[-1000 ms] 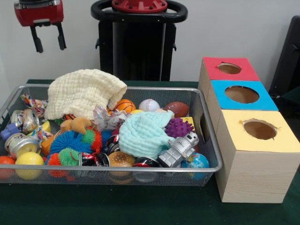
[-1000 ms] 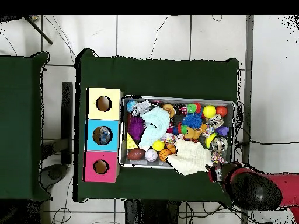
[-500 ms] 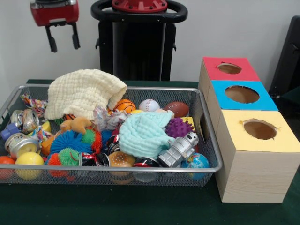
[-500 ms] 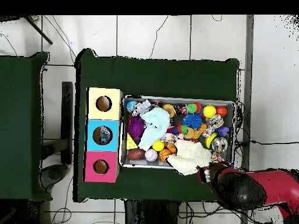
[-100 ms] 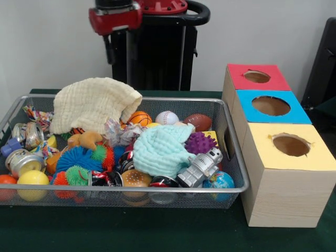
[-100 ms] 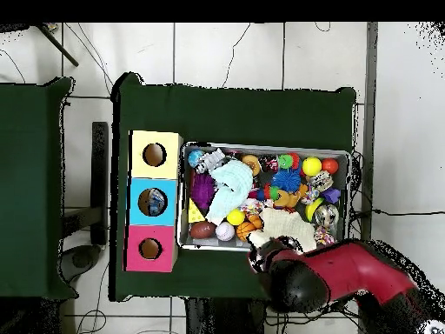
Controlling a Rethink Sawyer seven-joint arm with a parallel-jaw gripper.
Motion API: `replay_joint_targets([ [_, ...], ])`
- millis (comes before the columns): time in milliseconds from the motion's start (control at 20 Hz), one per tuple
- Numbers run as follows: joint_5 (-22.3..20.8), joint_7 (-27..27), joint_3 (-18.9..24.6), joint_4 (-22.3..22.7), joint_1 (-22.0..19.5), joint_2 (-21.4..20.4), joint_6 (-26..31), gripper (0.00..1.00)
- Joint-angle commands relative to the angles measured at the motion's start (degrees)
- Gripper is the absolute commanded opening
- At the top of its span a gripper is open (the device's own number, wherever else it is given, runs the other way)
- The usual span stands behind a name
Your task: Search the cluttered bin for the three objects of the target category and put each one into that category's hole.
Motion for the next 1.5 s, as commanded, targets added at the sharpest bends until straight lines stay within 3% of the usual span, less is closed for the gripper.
replay_joint_targets([
  [50,-4.0,21.9,-13.0,3.8,8.5,-0.3,-7.7,1.00],
  [500,-4.3,26.8,-28.0,1.8,21.6,3.5,-17.2,1.00],
  [700,-2.9,26.2,-31.5,0.2,24.2,5.7,-19.8,1.00],
  [1150,3.0,18.6,-28.4,-4.6,23.1,6.1,-14.0,1.00],
  [1500,4.3,16.0,-27.7,-7.3,22.1,7.5,-12.0,1.00],
])
